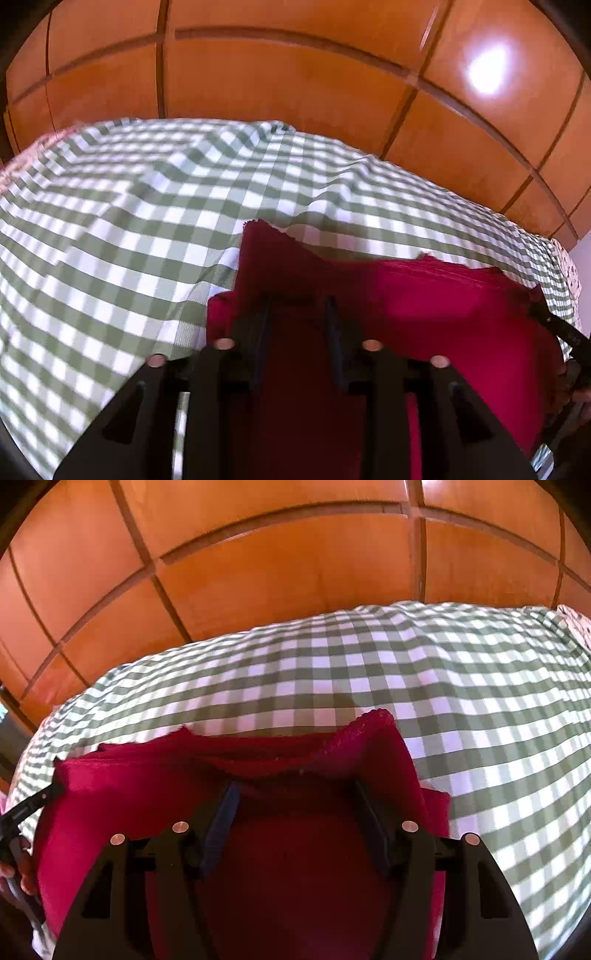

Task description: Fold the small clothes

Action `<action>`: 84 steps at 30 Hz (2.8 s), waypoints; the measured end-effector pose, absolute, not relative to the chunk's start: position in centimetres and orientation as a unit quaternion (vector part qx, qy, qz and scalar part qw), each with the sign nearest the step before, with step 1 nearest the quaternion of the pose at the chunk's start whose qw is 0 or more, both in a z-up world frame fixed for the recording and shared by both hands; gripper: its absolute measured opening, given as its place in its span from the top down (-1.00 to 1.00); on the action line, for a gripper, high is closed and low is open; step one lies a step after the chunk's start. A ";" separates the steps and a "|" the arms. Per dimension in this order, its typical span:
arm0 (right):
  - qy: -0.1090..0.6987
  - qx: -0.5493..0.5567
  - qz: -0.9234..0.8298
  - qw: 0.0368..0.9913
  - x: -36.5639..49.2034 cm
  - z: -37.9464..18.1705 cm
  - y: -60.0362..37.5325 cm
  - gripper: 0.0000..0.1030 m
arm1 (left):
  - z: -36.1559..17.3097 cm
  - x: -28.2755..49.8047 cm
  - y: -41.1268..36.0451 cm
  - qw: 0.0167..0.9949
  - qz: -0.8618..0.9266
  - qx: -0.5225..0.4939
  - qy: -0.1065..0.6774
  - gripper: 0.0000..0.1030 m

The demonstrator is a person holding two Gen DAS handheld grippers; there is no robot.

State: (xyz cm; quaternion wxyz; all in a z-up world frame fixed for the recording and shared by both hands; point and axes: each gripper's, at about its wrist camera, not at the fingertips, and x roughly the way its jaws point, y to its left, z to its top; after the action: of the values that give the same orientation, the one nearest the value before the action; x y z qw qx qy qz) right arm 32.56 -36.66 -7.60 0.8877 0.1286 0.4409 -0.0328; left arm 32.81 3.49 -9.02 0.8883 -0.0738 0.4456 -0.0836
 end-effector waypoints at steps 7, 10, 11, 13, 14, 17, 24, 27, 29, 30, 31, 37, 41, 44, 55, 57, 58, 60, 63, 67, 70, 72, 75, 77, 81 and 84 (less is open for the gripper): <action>0.426 0.161 -0.032 0.890 26.5 -6.0 -40.0 -0.66 | -5.6 27.4 2.8 0.907 -0.090 -0.054 0.407 -0.07; 0.443 0.197 -0.034 0.874 24.0 -7.7 -41.5 -0.66 | -4.8 25.2 2.4 0.912 -0.101 -0.053 0.395 -0.19; 0.447 0.207 -0.033 0.870 23.6 -8.1 -41.7 -0.66 | -4.5 24.5 2.1 0.913 -0.102 -0.048 0.392 -0.20; 0.449 0.236 -0.028 0.861 22.4 -8.9 -42.0 -0.67 | -4.1 23.2 1.7 0.913 -0.105 -0.044 0.391 -0.21; 0.445 0.246 -0.024 0.861 21.9 -9.0 -42.0 -0.67 | -3.9 22.7 1.6 0.913 -0.109 -0.046 0.389 -0.23; 0.440 0.267 -0.004 0.857 20.9 -9.1 -41.6 -0.67 | -3.6 21.5 1.4 0.913 -0.112 -0.048 0.388 -0.27; 0.434 0.303 0.025 0.848 20.1 -9.4 -40.7 -0.67 | -3.6 19.2 1.2 0.914 -0.117 -0.045 0.385 -0.28; 0.431 0.314 0.032 0.845 19.7 -9.2 -40.2 -0.66 | -3.5 18.5 1.0 0.916 -0.119 -0.041 0.382 -0.28; 0.431 0.319 0.036 0.843 19.5 -9.2 -40.0 -0.63 | -3.4 18.2 1.0 0.916 -0.121 -0.039 0.380 -0.28; 0.431 0.320 0.036 0.843 19.4 -9.2 -39.9 -0.62 | -3.4 18.1 1.0 0.916 -0.122 -0.039 0.380 -0.28; 0.431 0.322 0.036 0.842 19.4 -9.2 -39.9 -0.59 | -3.5 18.0 0.9 0.916 -0.122 -0.039 0.381 -0.28; 0.430 0.331 0.032 0.839 19.0 -9.4 -39.8 -0.51 | -5.1 17.7 0.2 0.905 -0.130 -0.044 0.403 -0.28; 0.430 0.334 0.032 0.838 18.9 -9.5 -39.9 -0.51 | -5.8 17.3 -0.5 0.898 -0.147 -0.042 0.412 -0.28; 0.428 0.339 0.035 0.837 18.7 -9.6 -40.0 -0.51 | -7.2 18.0 -0.8 0.886 -0.152 -0.044 0.436 -0.23; 0.427 0.343 0.040 0.836 17.9 -9.9 -40.4 0.33 | -8.6 18.9 -1.3 0.874 -0.149 -0.055 0.459 -0.22; 0.427 0.337 0.038 0.838 17.9 -9.5 -40.0 0.39 | -8.3 18.9 -1.1 0.876 -0.142 -0.049 0.459 -0.21; 0.427 0.333 0.036 0.840 17.9 -9.2 -39.8 0.42 | -8.1 18.9 -1.0 0.878 -0.138 -0.044 0.456 -0.21; 0.426 0.325 0.032 0.844 18.0 -8.6 -39.4 0.45 | -7.6 18.7 -0.8 0.884 -0.130 -0.036 0.449 -0.21; 0.424 0.315 0.031 0.849 18.0 -7.5 -38.9 0.46 | -7.2 18.6 -0.4 0.888 -0.123 -0.035 0.442 -0.24; 0.415 0.302 0.042 0.857 18.3 -5.4 -37.6 0.48 | -6.8 18.3 0.5 0.892 -0.119 -0.041 0.434 -0.28; 0.409 0.278 0.059 0.867 18.8 -3.2 -35.9 0.49 | -6.7 18.2 1.3 0.893 -0.121 -0.053 0.430 -0.28; 0.405 0.261 0.069 0.873 19.4 -1.9 -34.5 0.50 | -6.7 18.1 1.6 0.893 -0.124 -0.057 0.429 -0.26; 0.404 0.238 0.080 0.879 20.4 -0.2 -32.4 0.52 | -6.5 17.8 2.3 0.893 -0.127 -0.063 0.426 -0.25; 0.404 0.220 0.092 0.883 21.3 1.0 -30.3 0.53 | -6.2 17.8 3.1 0.891 -0.132 -0.076 0.427 -0.25; 0.411 0.185 0.120 0.884 23.6 3.0 -25.5 0.54 | -5.5 17.7 6.3 0.890 -0.139 -0.120 0.418 -0.25; 0.420 0.156 0.144 0.882 25.6 3.6 -21.0 0.54 | -5.5 17.8 9.6 0.884 -0.132 -0.160 0.420 -0.25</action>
State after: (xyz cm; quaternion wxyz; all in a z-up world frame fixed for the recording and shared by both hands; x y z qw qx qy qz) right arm 25.55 -21.02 3.58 0.8822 0.1556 0.4204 0.1439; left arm 17.83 9.55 -5.47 0.8837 -0.1601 0.4195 -0.1320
